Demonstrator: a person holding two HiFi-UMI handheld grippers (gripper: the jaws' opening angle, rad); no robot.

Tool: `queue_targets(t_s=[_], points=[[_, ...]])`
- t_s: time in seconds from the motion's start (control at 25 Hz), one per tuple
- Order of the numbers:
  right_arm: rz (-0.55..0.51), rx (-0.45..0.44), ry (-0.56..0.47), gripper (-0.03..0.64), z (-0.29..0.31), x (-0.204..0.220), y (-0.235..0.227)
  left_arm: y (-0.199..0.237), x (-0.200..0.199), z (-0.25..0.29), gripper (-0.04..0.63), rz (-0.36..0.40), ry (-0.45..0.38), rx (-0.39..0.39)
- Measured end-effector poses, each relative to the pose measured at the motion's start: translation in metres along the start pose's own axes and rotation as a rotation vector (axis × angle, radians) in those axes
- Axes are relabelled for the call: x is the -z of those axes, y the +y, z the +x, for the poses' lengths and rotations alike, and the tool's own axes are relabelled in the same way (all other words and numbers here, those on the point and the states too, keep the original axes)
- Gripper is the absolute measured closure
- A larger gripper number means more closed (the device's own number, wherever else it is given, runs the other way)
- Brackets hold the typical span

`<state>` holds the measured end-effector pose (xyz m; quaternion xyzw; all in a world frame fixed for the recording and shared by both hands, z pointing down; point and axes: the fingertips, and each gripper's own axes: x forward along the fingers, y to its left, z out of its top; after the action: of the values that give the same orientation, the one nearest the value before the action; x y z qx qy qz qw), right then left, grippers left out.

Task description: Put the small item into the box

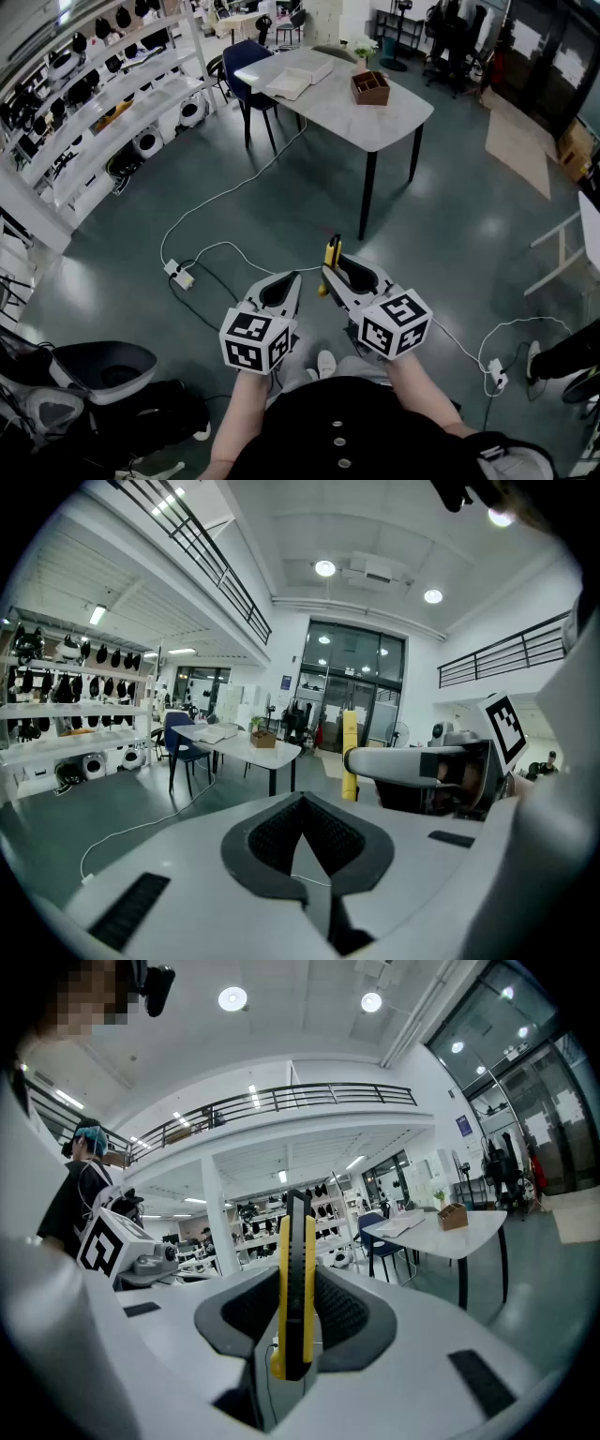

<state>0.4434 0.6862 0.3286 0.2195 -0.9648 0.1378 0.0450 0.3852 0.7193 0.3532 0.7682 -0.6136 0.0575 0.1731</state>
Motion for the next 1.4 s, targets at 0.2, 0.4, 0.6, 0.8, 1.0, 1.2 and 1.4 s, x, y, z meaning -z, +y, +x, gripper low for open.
queue_targets(t_s=[0.2, 0.4, 0.6, 0.8, 1.0, 1.2, 1.4], points=[[0.001, -0.007, 0.012, 0.5, 0.002, 0.002, -0.006, 0.003, -0.002, 0.006, 0.578, -0.004, 0.002, -0.003], [0.003, -0.02, 0.028, 0.5, 0.008, 0.004, -0.012, 0.004, -0.005, 0.017, 0.578, -0.003, 0.002, -0.009], [0.022, -0.033, 0.045, 0.5, 0.011, 0.006, -0.019, 0.006, -0.003, 0.028, 0.578, -0.014, 0.003, -0.007], [0.08, -0.097, 0.069, 0.499, 0.017, 0.007, -0.024, 0.006, -0.007, 0.035, 0.578, -0.015, -0.008, 0.011], [0.059, -0.118, 0.079, 0.499, 0.023, 0.013, -0.034, 0.007, -0.003, 0.05, 0.578, -0.012, 0.004, 0.011], [0.056, -0.151, 0.091, 0.499, 0.029, 0.013, -0.043, 0.007, -0.003, 0.067, 0.578, -0.025, 0.014, 0.003], [0.064, -0.138, 0.101, 0.499, 0.04, 0.018, -0.062, 0.014, -0.004, 0.08, 0.578, -0.037, 0.015, -0.006]])
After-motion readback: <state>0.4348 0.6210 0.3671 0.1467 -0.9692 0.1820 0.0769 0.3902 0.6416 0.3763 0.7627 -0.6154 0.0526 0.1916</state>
